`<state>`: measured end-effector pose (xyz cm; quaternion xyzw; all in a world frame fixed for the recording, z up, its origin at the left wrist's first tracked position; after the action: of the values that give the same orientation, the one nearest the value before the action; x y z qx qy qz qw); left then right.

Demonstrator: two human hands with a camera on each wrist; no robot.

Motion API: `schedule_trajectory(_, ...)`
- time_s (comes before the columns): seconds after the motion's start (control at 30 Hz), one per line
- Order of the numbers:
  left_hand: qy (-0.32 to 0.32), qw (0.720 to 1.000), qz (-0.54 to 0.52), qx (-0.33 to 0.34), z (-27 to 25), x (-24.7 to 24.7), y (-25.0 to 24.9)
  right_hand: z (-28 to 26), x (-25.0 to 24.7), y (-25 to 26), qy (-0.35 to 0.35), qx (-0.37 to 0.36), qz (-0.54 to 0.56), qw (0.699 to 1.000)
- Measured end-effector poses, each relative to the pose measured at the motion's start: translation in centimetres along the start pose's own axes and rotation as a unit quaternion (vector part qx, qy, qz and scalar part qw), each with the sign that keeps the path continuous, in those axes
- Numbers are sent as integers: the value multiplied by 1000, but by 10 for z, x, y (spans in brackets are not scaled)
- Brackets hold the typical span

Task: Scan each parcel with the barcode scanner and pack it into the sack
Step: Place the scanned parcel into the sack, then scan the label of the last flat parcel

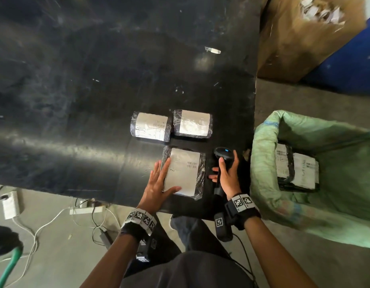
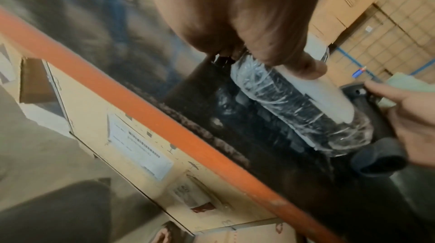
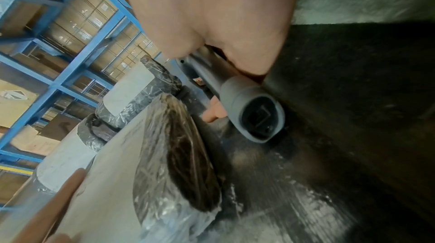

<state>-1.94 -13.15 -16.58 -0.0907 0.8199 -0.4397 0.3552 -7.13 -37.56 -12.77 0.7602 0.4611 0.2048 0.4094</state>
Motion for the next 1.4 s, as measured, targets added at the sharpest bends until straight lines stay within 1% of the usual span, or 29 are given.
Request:
schedule_trajectory(0.13,-16,1000,-23,3,-3,0,-15,1,-2,-1,-1,11,-10,1000)
schedule_trajectory(0.23,-35,998,-39,33,-1,-4,-34,2,-7,0,6,16,-29,999)
schedule_trajectory(0.3,-39,997,-31,53,5,-8,-48,0,-9,1,10,20,-42,999)
schedule_trajectory(0.33,-36,998,-25,48,8,-9,-57,-1,-11,2,11,23,-43,999)
schedule_trajectory(0.4,-29,1000,-6,5,14,-10,-76,-3,-15,3,10,26,-36,999)
schedule_trajectory(0.47,-50,998,9,-38,20,-9,-88,-5,-19,3,5,32,-30,999)
schedule_trajectory(0.5,-65,997,3,-46,22,-9,-92,-7,-21,4,0,33,-30,999)
schedule_trajectory(0.6,-94,994,-32,-42,22,-8,-93,-14,-26,8,-12,32,-27,999)
schedule_trajectory(0.67,-107,993,-37,-27,20,-12,-93,-22,-28,16,-23,26,-20,999)
schedule_trajectory(0.73,-119,992,-38,3,19,-18,-101,-34,-33,30,-30,10,2,1000)
schedule_trajectory(0.83,-137,989,-52,30,19,-30,-112,-55,-39,58,-21,-30,42,998)
schedule_trajectory(0.93,-175,981,-52,67,24,-44,-131,-79,-42,92,10,-76,73,994)
schedule_trajectory(1.03,-219,967,-72,105,34,-54,-155,-104,-44,130,28,-142,89,985)
schedule_trajectory(1.17,-257,953,-108,119,49,-61,-178,-125,-47,164,36,-200,78,976)
schedule_trajectory(1.4,-284,938,-152,127,56,-59,-194,-140,-53,186,35,-227,48,972)
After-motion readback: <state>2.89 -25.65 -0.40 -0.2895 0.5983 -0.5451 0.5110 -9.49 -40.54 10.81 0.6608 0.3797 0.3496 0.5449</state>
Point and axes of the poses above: each hand's wrist, its own z-axis towards the middle knuckle, its own x-axis out of the palm, y = z × x, the point moved 2 cm from there along z, towards the middle knuckle, and after that the axes turned 11 degrees about y, right-handed, at the moved point
